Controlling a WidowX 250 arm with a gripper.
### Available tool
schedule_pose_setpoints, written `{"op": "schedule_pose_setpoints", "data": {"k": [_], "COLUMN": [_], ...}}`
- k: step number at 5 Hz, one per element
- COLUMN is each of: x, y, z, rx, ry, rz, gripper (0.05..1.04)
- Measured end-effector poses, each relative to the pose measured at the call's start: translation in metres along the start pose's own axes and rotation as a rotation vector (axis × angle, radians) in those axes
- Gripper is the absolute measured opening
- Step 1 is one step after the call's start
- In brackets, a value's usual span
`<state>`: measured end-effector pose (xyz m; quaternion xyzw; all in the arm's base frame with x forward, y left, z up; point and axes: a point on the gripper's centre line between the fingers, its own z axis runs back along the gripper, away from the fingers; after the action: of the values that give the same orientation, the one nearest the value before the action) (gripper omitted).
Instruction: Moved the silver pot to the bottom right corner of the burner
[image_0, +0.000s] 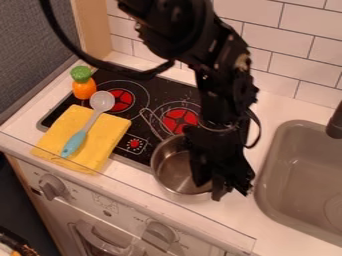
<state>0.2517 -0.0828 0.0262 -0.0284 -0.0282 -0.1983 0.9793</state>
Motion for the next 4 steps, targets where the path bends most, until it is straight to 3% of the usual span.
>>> {"op": "schedule_pose_setpoints", "data": {"k": [1, 2, 3, 4], "x": [0.006, 0.007, 0.006, 0.000], "y": [0.008, 0.015, 0.028, 0.038], "z": [0.015, 0.027, 0.041, 0.042], "rx": [0.000, 0.031, 0.060, 0.066], "ry": [-0.036, -0.018, -0.018, 0.004], "rz": [0.037, 0.115, 0.213, 0.267], "gripper": [0.874, 1.008, 1.004, 1.000]}}
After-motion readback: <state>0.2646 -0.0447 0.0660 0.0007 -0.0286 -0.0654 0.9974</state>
